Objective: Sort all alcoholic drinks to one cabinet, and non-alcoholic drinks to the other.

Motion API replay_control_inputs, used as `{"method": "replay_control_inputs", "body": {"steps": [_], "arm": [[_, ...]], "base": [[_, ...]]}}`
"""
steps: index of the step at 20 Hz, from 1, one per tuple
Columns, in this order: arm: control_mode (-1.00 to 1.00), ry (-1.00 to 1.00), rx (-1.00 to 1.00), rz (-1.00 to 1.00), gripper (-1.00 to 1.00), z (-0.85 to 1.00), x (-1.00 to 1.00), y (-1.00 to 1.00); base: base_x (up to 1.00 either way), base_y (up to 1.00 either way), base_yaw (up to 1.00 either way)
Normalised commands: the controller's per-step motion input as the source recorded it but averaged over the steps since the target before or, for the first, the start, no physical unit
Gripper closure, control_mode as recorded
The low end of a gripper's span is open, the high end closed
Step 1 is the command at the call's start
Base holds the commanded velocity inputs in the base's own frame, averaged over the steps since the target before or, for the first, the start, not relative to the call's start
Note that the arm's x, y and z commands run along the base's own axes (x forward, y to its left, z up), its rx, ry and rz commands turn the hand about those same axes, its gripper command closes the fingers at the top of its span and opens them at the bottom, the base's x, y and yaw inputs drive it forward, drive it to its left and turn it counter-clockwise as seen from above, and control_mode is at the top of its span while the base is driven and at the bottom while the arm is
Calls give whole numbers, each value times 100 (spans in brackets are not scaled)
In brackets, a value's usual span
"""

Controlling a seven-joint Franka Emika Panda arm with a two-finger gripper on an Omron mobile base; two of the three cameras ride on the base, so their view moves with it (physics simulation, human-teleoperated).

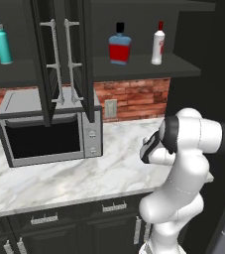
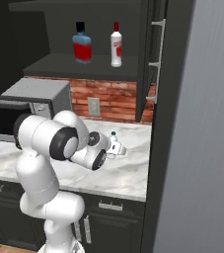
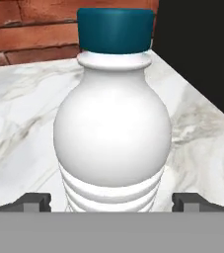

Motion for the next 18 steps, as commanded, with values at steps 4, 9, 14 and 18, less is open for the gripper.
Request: {"method": "replay_control_inputs", "body": {"steps": [4,9,14,18], "arm": [[-100,0,1,-2,100,0,22,-18],[-100,2,0,-1,100,-10,3,-3],[-100,3,0,1,100,-4,-10,0],[-100,1,0,7,100,28,-15,3]], "base": [[0,0,0],[0,0,0],[0,0,0],[0,0,0]]}}
